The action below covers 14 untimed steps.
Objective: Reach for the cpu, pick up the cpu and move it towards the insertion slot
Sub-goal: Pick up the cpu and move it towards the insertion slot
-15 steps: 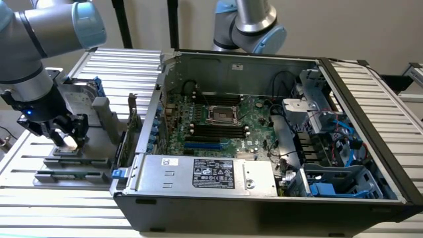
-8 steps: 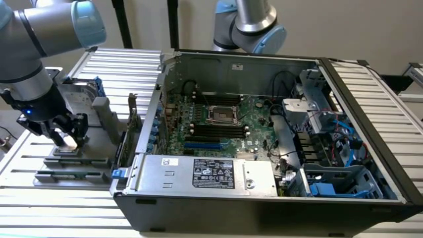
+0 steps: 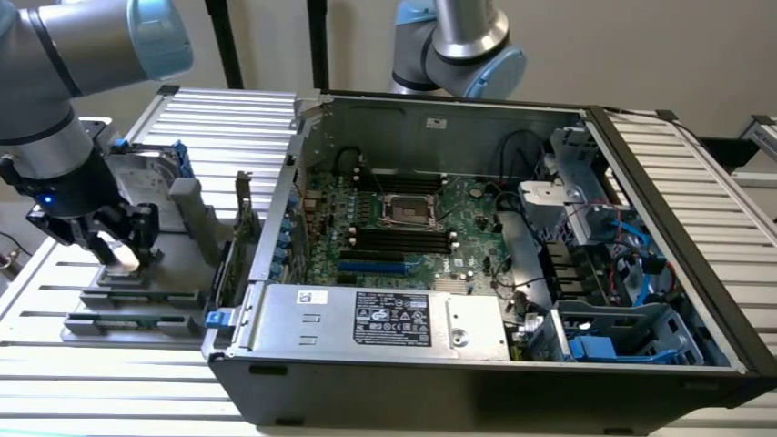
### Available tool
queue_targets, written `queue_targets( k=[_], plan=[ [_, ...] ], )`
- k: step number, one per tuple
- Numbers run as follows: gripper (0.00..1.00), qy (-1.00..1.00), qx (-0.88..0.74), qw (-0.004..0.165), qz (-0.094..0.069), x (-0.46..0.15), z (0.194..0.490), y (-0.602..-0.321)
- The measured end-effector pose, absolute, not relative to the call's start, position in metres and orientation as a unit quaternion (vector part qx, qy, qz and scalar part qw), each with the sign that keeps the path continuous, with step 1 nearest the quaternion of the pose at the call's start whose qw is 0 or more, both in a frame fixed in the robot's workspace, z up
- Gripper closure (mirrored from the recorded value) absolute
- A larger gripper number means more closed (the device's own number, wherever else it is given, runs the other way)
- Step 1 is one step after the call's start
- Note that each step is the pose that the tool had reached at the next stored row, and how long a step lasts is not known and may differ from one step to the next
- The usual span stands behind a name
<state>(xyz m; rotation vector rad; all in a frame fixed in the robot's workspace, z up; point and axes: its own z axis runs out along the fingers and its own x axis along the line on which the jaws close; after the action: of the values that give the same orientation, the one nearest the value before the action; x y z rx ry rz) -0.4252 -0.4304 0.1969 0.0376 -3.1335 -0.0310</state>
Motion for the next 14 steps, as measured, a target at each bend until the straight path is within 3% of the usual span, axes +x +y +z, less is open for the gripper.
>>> queue_targets(
  k=[14],
  plan=[
    [0.45, -1.000, 0.012, 0.004, -0.010, -0.423, 0.248, -0.431]
  ],
)
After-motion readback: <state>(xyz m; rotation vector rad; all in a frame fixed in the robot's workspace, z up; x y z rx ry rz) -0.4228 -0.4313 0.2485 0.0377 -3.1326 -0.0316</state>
